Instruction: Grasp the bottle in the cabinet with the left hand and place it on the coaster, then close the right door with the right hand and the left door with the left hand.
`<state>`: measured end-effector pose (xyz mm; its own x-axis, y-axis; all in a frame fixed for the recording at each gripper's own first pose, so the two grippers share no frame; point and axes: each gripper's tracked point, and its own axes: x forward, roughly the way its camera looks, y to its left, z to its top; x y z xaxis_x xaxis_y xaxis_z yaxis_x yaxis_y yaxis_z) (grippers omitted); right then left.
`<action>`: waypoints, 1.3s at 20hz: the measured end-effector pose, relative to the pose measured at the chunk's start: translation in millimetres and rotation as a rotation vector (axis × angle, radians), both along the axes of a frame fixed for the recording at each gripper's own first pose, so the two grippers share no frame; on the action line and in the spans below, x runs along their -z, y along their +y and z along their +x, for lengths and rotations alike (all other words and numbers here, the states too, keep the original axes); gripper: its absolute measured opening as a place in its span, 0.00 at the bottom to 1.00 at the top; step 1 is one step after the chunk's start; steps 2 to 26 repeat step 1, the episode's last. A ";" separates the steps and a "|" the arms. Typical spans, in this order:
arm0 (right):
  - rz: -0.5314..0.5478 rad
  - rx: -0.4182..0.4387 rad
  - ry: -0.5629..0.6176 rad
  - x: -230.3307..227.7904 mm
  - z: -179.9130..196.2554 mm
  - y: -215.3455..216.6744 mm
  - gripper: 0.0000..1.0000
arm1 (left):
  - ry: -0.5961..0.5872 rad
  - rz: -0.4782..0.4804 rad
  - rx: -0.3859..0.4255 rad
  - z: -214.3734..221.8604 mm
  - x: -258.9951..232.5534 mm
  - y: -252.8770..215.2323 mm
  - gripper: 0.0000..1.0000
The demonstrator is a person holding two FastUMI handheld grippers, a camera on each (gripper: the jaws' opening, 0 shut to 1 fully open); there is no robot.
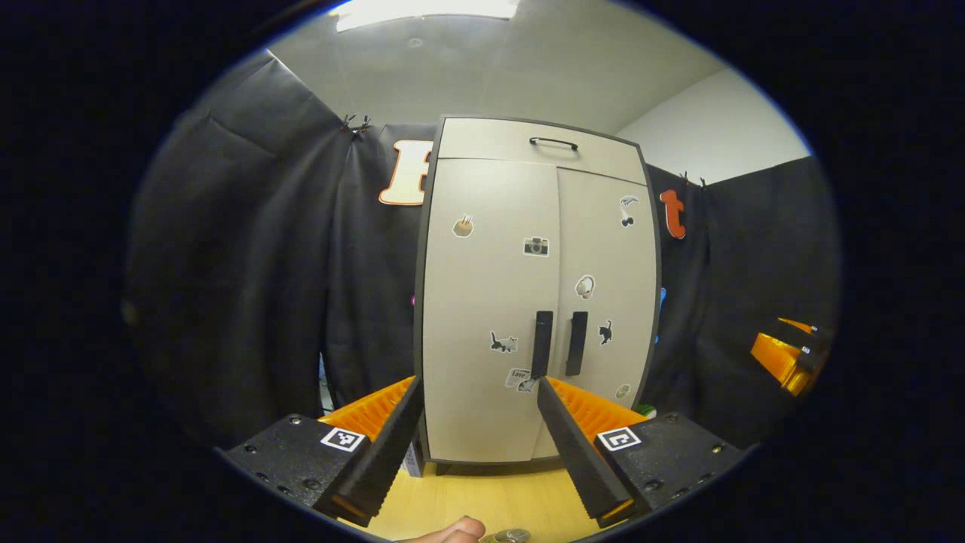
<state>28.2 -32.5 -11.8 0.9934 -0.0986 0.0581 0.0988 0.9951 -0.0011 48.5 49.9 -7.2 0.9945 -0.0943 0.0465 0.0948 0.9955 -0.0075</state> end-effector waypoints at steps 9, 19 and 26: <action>-0.004 0.005 0.007 1.8 -1.3 1.0 0.96 | 0.000 0.007 0.015 -1.5 1.0 -2.9 0.96; -0.004 0.005 0.007 1.8 -1.3 1.0 0.96 | 0.000 0.007 0.015 -1.5 1.0 -2.9 0.96; -0.004 0.005 0.007 1.8 -1.3 1.0 0.96 | 0.000 0.007 0.015 -1.5 1.0 -2.9 0.96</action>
